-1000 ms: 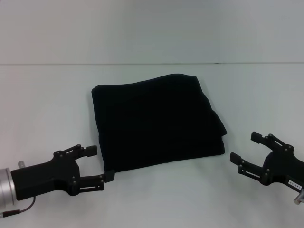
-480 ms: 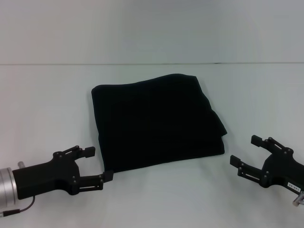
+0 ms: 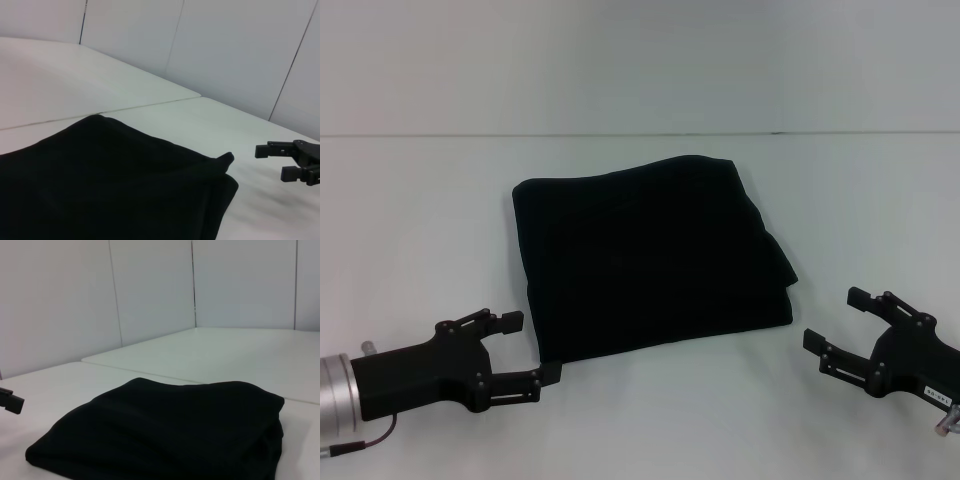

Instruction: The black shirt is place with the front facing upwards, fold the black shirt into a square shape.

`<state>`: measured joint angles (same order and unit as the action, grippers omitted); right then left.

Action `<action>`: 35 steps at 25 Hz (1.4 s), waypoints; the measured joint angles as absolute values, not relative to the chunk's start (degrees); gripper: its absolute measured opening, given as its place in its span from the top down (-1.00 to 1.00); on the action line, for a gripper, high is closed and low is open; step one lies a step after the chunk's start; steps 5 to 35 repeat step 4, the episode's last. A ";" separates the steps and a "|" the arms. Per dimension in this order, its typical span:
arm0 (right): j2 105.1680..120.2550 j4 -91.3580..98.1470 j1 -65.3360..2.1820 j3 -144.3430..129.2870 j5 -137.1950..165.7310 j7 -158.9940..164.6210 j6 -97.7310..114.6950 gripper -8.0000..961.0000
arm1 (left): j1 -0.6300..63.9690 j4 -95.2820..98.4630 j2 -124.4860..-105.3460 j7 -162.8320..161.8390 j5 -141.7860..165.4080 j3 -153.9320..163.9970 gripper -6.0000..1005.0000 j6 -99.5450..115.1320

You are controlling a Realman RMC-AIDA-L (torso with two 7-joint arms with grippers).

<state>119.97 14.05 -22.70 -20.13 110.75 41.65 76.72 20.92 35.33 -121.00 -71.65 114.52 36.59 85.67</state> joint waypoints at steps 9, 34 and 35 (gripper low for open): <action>119.97 14.06 -22.67 -20.48 110.75 41.65 76.72 -0.93 | 20.95 35.33 -121.03 -71.69 114.52 36.54 -0.92 85.67; 119.97 14.06 -22.67 -20.48 110.75 41.65 76.72 -0.93 | 20.95 35.33 -121.03 -71.69 114.52 36.54 -0.92 85.67; 119.97 14.06 -22.67 -20.48 110.75 41.65 76.72 -0.93 | 20.95 35.33 -121.03 -71.69 114.52 36.54 -0.92 85.67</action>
